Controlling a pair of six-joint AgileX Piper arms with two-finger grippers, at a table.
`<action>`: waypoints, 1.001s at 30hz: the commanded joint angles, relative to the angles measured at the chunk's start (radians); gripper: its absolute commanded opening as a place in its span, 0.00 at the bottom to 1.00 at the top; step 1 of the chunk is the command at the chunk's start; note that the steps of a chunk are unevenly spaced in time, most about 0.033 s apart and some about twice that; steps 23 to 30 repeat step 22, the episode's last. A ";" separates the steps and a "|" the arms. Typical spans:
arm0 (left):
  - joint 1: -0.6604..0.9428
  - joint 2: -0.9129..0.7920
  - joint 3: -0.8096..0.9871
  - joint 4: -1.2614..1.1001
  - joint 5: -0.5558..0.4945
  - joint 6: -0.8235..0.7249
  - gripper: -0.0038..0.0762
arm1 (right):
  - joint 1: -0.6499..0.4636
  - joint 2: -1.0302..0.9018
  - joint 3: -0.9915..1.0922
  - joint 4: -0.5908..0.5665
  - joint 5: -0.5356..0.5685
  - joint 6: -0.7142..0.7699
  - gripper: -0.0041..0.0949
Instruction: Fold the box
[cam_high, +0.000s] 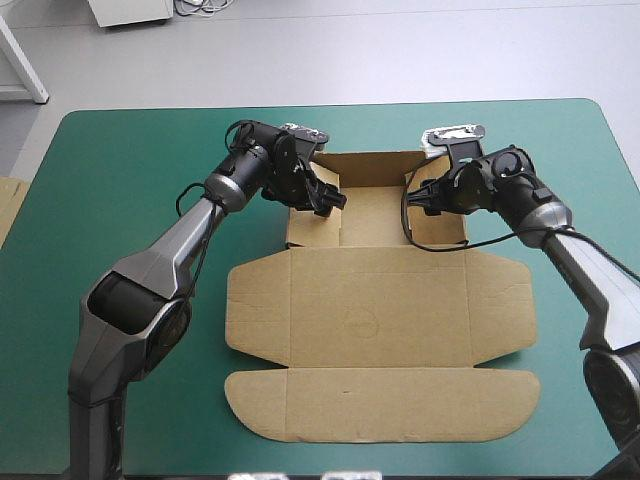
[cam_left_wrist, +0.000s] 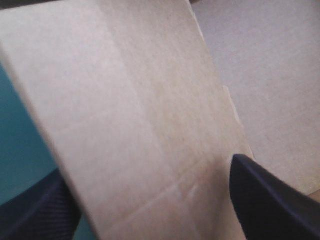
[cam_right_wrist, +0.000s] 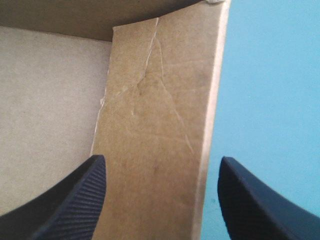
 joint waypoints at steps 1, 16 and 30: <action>0.003 -0.089 -0.033 -0.004 -0.002 0.001 0.75 | 0.000 -0.067 -0.034 -0.019 -0.032 0.013 0.65; 0.003 -0.202 -0.047 0.017 -0.001 0.003 0.75 | 0.000 -0.167 -0.125 -0.040 -0.002 0.022 0.65; -0.002 -0.325 -0.047 -0.007 -0.047 0.039 0.75 | 0.000 -0.289 -0.125 -0.044 -0.004 0.009 0.65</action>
